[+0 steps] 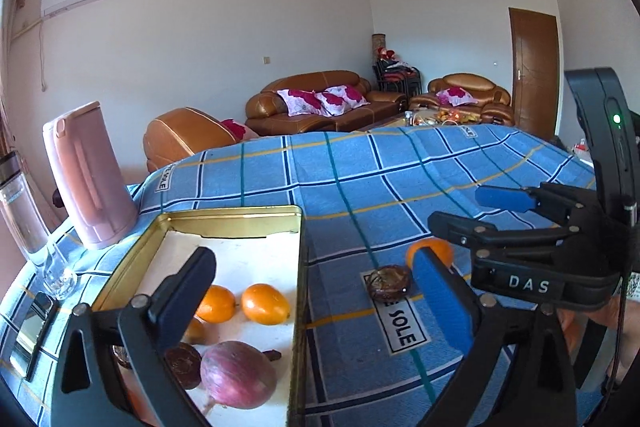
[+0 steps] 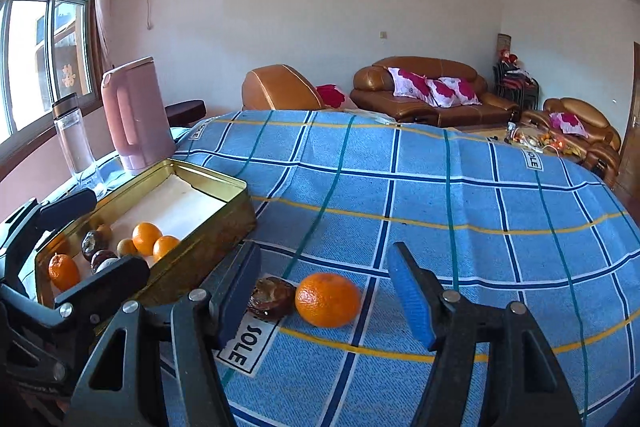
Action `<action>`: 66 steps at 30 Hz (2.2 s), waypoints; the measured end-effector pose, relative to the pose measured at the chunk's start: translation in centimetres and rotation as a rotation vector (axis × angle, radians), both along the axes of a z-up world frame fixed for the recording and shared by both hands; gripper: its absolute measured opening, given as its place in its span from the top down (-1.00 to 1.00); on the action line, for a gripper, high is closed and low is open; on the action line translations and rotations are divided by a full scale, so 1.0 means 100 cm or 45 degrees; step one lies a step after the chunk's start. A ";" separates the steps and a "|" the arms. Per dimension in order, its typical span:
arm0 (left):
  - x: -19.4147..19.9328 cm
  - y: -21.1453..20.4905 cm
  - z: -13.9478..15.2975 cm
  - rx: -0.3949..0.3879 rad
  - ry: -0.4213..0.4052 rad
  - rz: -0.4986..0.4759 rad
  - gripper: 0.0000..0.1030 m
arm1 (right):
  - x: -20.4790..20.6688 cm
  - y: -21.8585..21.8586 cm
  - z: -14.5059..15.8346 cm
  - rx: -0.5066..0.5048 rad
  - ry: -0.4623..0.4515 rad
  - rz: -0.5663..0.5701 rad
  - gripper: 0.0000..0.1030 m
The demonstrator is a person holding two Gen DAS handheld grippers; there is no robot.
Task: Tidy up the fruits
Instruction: 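Move left tool to the patterned brown fruit while right tool grasps the orange, then close left tool on the patterned brown fruit while right tool holds the orange, then lift and carry the patterned brown fruit and orange toward the gold tray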
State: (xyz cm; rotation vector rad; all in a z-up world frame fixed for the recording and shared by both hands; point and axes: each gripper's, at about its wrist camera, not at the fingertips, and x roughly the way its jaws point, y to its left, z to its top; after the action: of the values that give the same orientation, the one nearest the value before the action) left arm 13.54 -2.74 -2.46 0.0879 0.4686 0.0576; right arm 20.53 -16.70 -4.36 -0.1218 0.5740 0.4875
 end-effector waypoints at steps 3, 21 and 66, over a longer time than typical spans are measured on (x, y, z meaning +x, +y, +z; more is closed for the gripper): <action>-0.004 0.006 0.000 0.028 -0.021 0.052 -1.00 | 0.005 0.001 -0.008 -0.007 0.042 0.014 -0.30; 0.015 -0.002 -0.016 -0.059 0.073 -0.052 -1.00 | 0.034 0.005 -0.042 -0.066 0.260 0.019 0.03; 0.078 -0.019 -0.047 -0.222 0.302 -0.172 0.17 | 0.004 -0.035 -0.017 0.045 0.029 -0.033 0.02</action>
State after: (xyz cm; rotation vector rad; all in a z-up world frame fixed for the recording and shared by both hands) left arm 21.38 -4.60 -7.20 -0.0454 0.7012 -0.1273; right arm 20.97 -20.21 -6.10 -0.0751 0.5883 0.4745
